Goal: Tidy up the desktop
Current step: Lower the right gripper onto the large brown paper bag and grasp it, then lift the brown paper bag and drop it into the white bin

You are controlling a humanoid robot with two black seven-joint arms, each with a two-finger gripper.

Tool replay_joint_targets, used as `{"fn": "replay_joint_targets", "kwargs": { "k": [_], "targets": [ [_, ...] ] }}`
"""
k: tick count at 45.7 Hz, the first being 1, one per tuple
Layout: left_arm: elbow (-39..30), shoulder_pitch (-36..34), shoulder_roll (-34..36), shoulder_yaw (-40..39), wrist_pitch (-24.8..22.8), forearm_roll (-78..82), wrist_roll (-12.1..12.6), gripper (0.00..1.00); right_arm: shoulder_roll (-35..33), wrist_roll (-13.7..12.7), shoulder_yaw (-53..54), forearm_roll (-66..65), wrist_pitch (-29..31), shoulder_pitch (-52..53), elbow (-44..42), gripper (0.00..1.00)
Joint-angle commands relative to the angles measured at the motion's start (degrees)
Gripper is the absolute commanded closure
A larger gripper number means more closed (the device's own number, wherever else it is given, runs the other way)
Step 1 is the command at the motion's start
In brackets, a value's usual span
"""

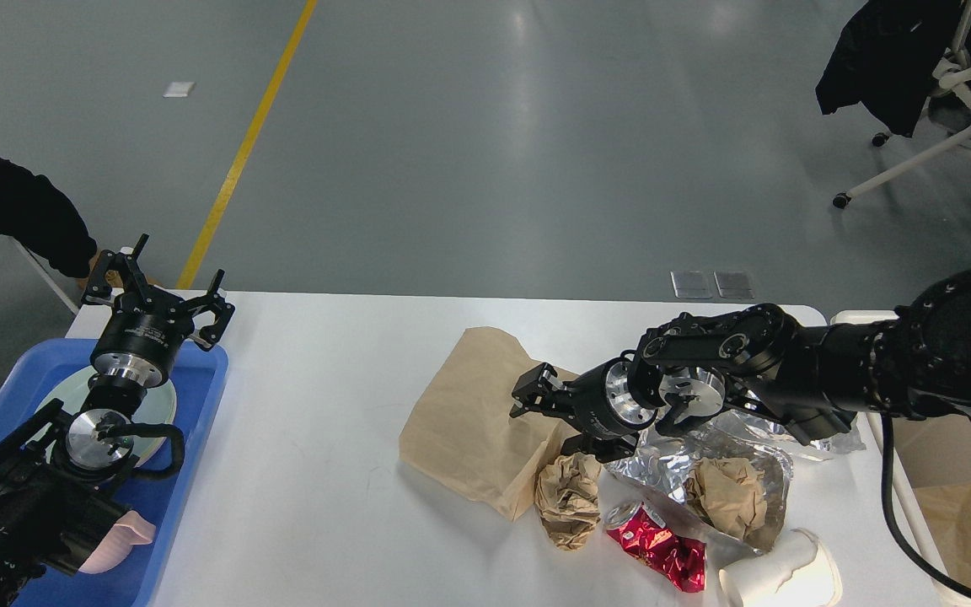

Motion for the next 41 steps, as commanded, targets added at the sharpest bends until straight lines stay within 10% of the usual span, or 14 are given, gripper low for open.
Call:
{"fn": "replay_joint_targets", "kwargs": {
  "k": [1, 41],
  "targets": [
    [0.0, 0.0, 0.0, 0.0, 0.0, 0.0, 0.0, 0.04, 0.02, -0.09, -0.09, -0.67, 2.08, 0.55, 0.43, 0.95],
    [0.0, 0.0, 0.0, 0.0, 0.0, 0.0, 0.0, 0.04, -2.88, -0.26, 0.7, -1.46, 13.59, 11.35, 4.55, 1.0]
  ]
}}
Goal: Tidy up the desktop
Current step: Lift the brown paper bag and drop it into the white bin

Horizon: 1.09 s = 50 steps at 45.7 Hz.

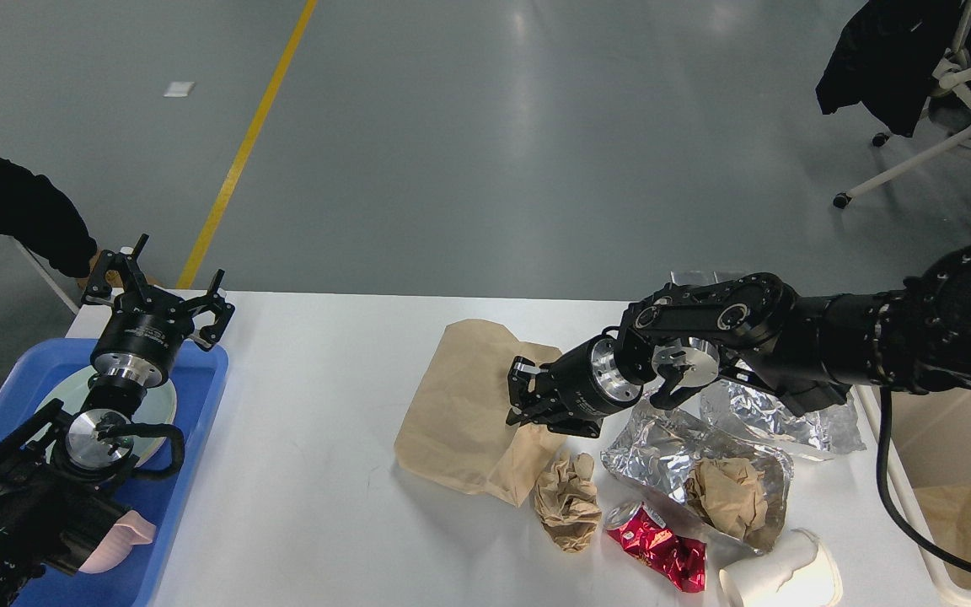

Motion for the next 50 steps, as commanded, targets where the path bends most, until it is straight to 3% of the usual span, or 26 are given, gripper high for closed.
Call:
{"fn": "replay_joint_targets", "kwargs": {
  "k": [1, 11, 19, 33, 50],
  "targets": [
    [0.0, 0.0, 0.0, 0.0, 0.0, 0.0, 0.0, 0.04, -2.99, -0.03, -0.77, -0.87, 5.83, 5.71, 2.68, 1.0],
    [0.0, 0.0, 0.0, 0.0, 0.0, 0.0, 0.0, 0.04, -8.18, -0.03, -5.68, -3.95, 16.2, 20.12, 8.57, 1.0],
    [0.0, 0.0, 0.0, 0.0, 0.0, 0.0, 0.0, 0.04, -11.43, 0.05, -15.17, -4.22, 28.86, 31.9, 9.01, 1.0],
    [0.0, 0.0, 0.0, 0.0, 0.0, 0.0, 0.0, 0.04, -14.69, 0.14, -28.45, -12.74, 29.12, 47.28, 9.1, 1.0],
    [0.0, 0.0, 0.0, 0.0, 0.0, 0.0, 0.0, 0.04, -15.39, 0.05, -31.87, -21.7, 29.12, 49.22, 7.78, 1.0]
  ]
}}
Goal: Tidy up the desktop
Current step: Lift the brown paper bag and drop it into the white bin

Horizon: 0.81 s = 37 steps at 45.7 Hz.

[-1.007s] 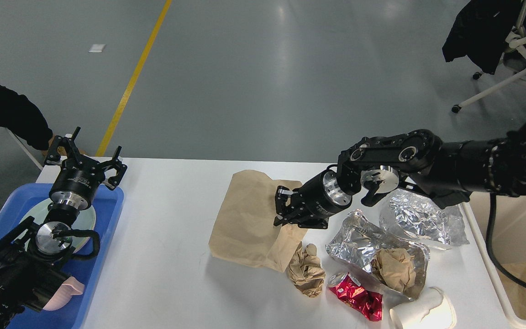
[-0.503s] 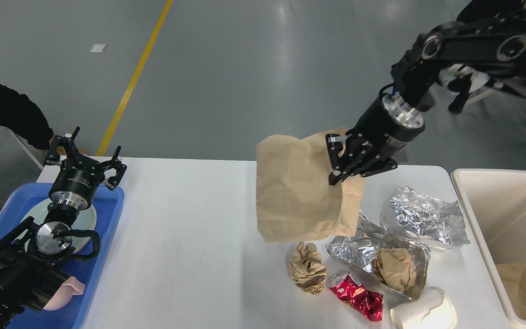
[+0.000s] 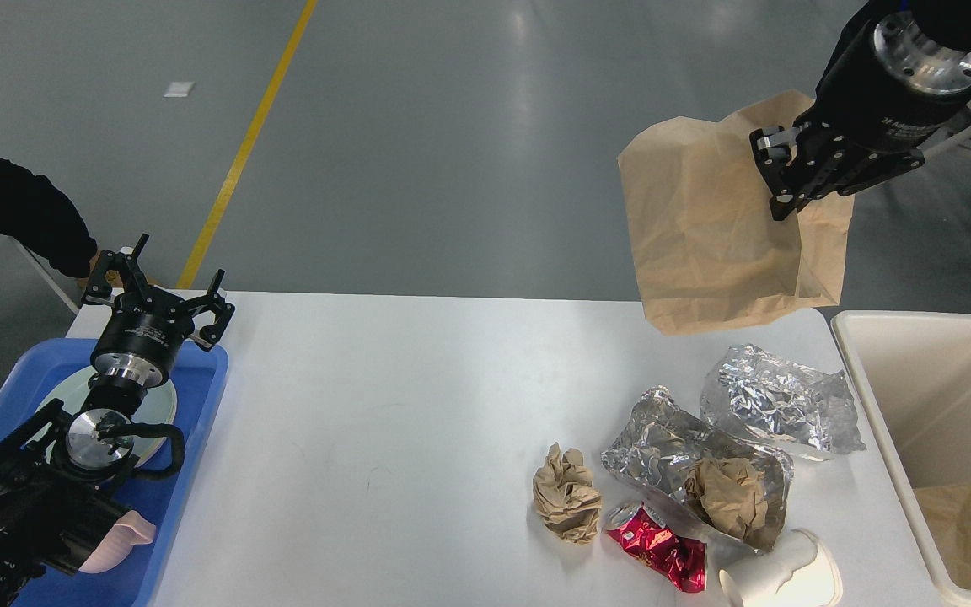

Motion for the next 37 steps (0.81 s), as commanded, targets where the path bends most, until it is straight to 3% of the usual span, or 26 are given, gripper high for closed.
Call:
{"fn": "replay_joint_targets", "kwargs": {
  "k": [1, 12, 20, 28, 37],
  "targets": [
    [0.0, 0.01, 0.0, 0.0, 0.0, 0.0, 0.0, 0.04, -1.12, -0.03, -3.91, -4.48, -0.01, -0.04, -1.78, 1.0],
    [0.0, 0.01, 0.0, 0.0, 0.0, 0.0, 0.0, 0.04, -13.51, -0.12, -14.38, -14.5, -0.01, -11.1, -19.26, 1.0],
    [0.0, 0.01, 0.0, 0.0, 0.0, 0.0, 0.0, 0.04, -20.2, -0.12, -14.65, -18.37, -0.01, -26.13, -24.72, 1.0],
    [0.0, 0.01, 0.0, 0.0, 0.0, 0.0, 0.0, 0.04, -22.4, -0.12, -13.51, -18.2, -18.15, -40.71, -24.72, 1.0],
    [0.0, 0.01, 0.0, 0.0, 0.0, 0.0, 0.0, 0.04, -19.6, 0.06, -7.72, -17.76, -43.47, -62.49, -25.33, 1.0]
  ]
}}
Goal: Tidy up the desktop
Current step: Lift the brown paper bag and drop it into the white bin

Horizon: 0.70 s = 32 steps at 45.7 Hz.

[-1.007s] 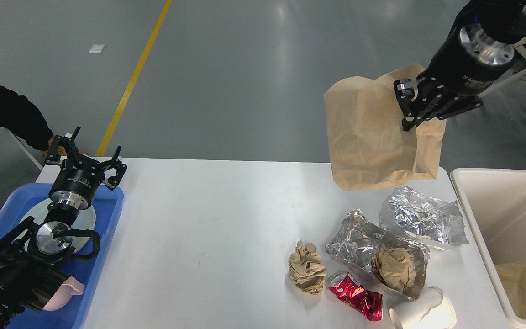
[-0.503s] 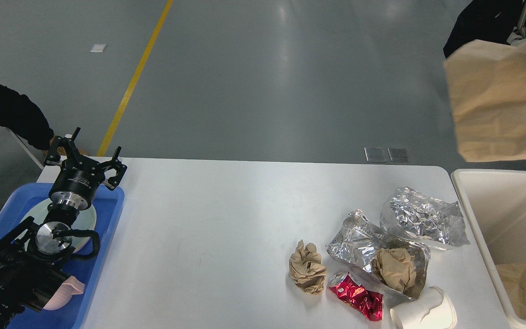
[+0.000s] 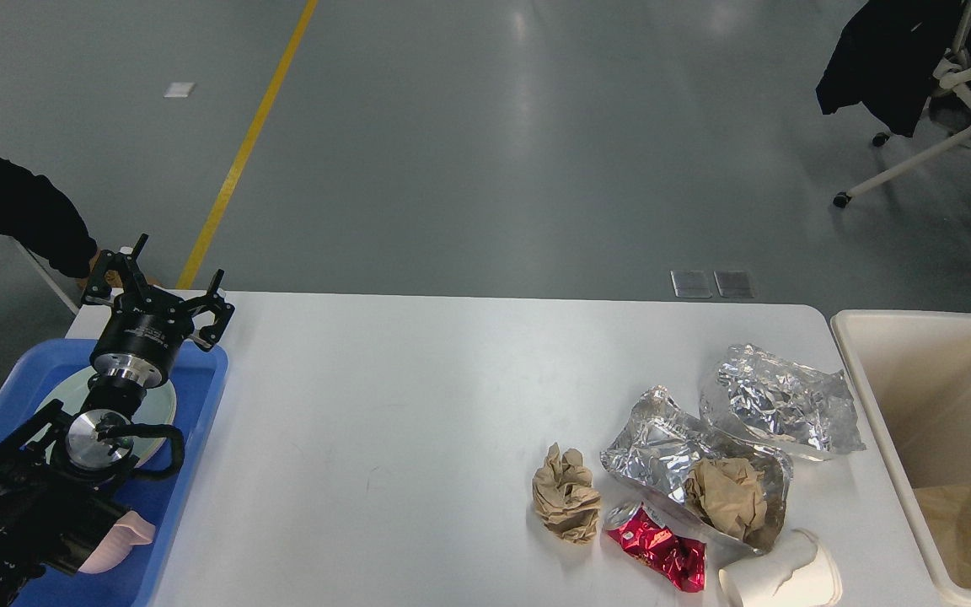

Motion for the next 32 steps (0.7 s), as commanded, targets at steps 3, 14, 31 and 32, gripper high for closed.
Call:
{"fn": "replay_joint_targets", "kwargs": {
  "k": [3, 14, 31, 32],
  "targets": [
    [0.0, 0.07, 0.0, 0.0, 0.0, 0.0, 0.0, 0.04, 3.53, 0.03, 5.61, 0.05, -10.36, -14.26, -1.27, 1.0],
    [0.0, -0.02, 0.0, 0.0, 0.0, 0.0, 0.0, 0.04, 5.9, 0.03, 7.63, 0.14, -11.15, -18.58, -3.56, 1.0],
    [0.0, -0.02, 0.0, 0.0, 0.0, 0.0, 0.0, 0.04, 5.64, 0.03, 10.36, 0.4, -15.46, -20.25, -4.09, 0.01],
    [0.0, -0.02, 0.0, 0.0, 0.0, 0.0, 0.0, 0.04, 5.55, 0.03, 10.36, 0.4, -15.46, -20.33, -4.09, 0.01]
  ]
}}
